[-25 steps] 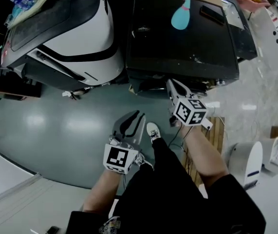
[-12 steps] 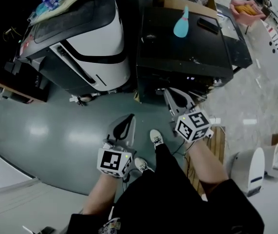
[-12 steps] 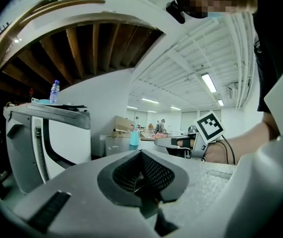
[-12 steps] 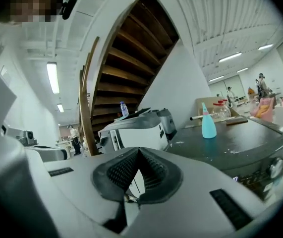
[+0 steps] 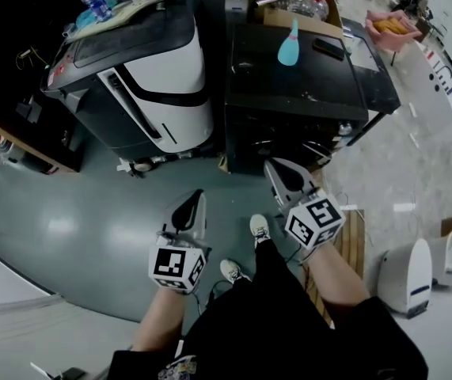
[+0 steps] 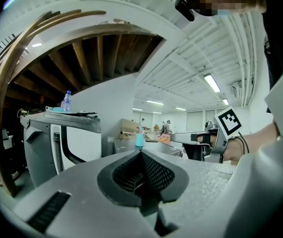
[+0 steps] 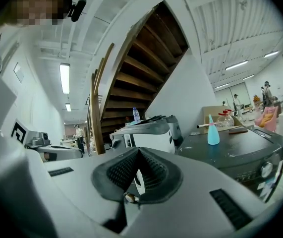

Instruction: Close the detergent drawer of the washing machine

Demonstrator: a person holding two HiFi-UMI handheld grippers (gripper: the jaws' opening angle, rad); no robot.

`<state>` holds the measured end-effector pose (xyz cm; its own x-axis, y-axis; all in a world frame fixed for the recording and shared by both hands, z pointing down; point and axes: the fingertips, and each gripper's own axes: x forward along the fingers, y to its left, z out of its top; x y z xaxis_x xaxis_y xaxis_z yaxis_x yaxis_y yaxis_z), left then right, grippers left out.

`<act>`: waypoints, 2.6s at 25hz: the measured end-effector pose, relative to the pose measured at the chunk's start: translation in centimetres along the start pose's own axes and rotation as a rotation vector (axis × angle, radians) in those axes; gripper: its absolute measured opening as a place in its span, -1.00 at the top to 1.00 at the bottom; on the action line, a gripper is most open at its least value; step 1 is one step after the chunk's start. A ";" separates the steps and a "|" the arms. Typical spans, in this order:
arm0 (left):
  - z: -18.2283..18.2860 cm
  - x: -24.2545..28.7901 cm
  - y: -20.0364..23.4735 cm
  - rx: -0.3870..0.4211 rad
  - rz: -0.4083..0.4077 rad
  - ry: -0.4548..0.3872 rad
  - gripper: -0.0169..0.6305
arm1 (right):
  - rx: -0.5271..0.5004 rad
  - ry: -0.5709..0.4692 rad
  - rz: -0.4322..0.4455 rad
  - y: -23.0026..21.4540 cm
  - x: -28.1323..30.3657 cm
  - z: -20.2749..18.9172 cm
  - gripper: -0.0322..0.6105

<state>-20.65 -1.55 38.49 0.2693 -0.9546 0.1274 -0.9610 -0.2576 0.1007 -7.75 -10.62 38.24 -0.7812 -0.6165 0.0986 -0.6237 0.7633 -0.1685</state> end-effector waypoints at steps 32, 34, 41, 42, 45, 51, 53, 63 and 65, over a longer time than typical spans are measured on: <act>-4.4 0.7 -29.2 0.006 -0.053 0.079 0.94 | -0.049 -0.013 0.095 -6.7 -25.2 -0.1 0.90; -4.5 0.3 -30.7 0.003 -0.044 0.072 0.94 | -0.052 -0.009 0.108 -6.8 -26.6 -0.3 0.90; -5.7 -0.3 -34.1 -0.011 -0.030 0.065 0.94 | -0.054 0.003 0.143 -7.0 -29.8 -1.3 0.91; -5.9 -0.5 -34.4 -0.012 -0.029 0.066 0.94 | -0.052 0.006 0.146 -7.0 -30.1 -1.6 0.90; -6.2 -0.9 -35.0 -0.008 -0.024 0.070 0.94 | -0.049 0.010 0.152 -6.8 -30.7 -1.9 0.91; -5.9 -1.6 -35.0 -0.002 -0.006 0.065 0.94 | -0.040 0.020 0.175 -6.3 -31.1 -2.2 0.91; -5.6 -1.7 -35.0 0.002 -0.005 0.061 0.94 | -0.041 0.017 0.180 -6.0 -31.0 -2.2 0.91; -5.1 -2.0 -33.9 0.006 0.012 0.049 0.94 | -0.036 0.027 0.200 -5.1 -29.9 -2.0 0.91; -5.1 -1.9 -33.8 0.007 0.014 0.051 0.94 | -0.038 0.024 0.203 -5.1 -29.7 -2.1 0.91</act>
<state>11.58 9.74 39.84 0.2586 -0.9494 0.1785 -0.9650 -0.2455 0.0920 18.61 4.23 38.25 -0.8913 -0.4445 0.0897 -0.4533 0.8785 -0.1506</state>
